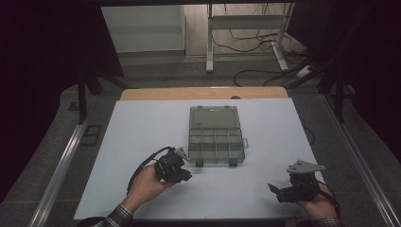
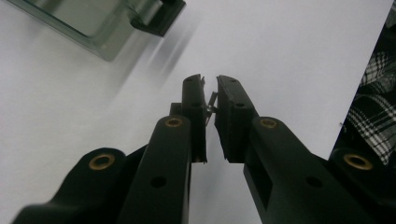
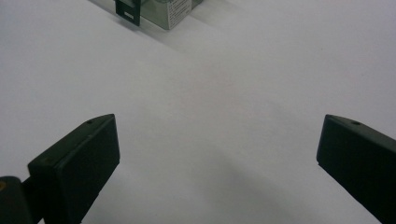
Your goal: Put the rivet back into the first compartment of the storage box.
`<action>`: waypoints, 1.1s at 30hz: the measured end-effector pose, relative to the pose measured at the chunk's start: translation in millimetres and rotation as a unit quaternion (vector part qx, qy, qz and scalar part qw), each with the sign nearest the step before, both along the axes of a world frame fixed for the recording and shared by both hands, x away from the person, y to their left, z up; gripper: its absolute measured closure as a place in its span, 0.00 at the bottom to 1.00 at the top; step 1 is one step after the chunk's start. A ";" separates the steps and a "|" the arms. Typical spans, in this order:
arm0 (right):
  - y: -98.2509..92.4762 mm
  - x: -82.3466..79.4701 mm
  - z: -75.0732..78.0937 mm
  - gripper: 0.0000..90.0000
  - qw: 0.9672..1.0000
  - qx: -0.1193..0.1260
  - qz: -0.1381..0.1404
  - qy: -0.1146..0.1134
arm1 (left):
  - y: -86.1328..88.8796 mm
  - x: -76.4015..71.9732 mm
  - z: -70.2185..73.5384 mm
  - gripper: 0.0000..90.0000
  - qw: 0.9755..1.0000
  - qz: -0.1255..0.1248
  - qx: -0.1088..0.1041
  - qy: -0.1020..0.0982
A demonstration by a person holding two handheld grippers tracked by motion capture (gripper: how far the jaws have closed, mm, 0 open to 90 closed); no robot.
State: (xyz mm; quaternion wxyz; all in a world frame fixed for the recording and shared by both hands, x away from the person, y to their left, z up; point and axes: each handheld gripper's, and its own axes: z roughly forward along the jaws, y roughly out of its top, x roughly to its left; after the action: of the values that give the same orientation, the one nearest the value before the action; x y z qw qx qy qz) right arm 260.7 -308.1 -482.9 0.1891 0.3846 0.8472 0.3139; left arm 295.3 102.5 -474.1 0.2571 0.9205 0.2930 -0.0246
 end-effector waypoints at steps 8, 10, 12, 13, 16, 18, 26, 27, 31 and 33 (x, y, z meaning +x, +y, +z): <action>-0.1 0.0 -0.1 0.00 1.000 0.000 -0.001 0.000 | 2.3 12.9 12.6 0.92 1.000 0.005 -0.008 0.000; -0.2 0.0 -0.1 0.00 1.000 0.000 -0.001 0.000 | 2.4 16.2 16.0 0.92 1.000 0.006 -0.010 -0.001; -0.2 0.0 -0.2 0.00 1.000 0.000 -0.001 0.000 | 2.8 19.8 19.5 0.92 1.000 0.008 -0.010 -0.003; -0.2 0.0 -0.1 0.00 1.000 0.000 -0.001 0.001 | 3.0 21.6 21.2 0.92 1.000 0.011 -0.011 -0.004; -0.2 0.1 -0.2 0.00 1.000 0.000 0.000 0.001 | 4.5 28.5 26.5 0.92 1.000 0.017 -0.015 -0.007; -0.2 0.1 -0.2 0.00 1.000 0.000 -0.001 0.001 | 5.3 33.4 29.5 0.92 1.000 0.021 -0.018 -0.008; -0.4 0.1 -0.1 0.00 1.000 0.002 0.000 -0.001 | 4.0 51.4 36.5 0.92 0.999 0.033 -0.020 -0.016; -0.4 0.1 0.0 0.00 1.000 0.003 -0.001 -0.001 | 3.6 52.9 36.7 0.92 0.999 0.035 -0.021 -0.016; -0.8 0.2 0.4 0.00 1.000 0.006 -0.002 -0.002 | 2.8 61.8 38.6 0.92 0.999 0.042 -0.024 -0.019; -1.0 0.1 1.0 0.00 1.000 0.009 -0.004 -0.002 | 1.9 66.2 39.7 0.92 0.999 0.044 -0.023 -0.021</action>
State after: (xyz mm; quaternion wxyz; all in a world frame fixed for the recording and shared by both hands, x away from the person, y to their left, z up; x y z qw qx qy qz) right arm 260.7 -309.1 -482.0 0.1882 0.3887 0.8428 0.3212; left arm 361.5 104.5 -434.4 0.2854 0.9008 0.3271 -0.0006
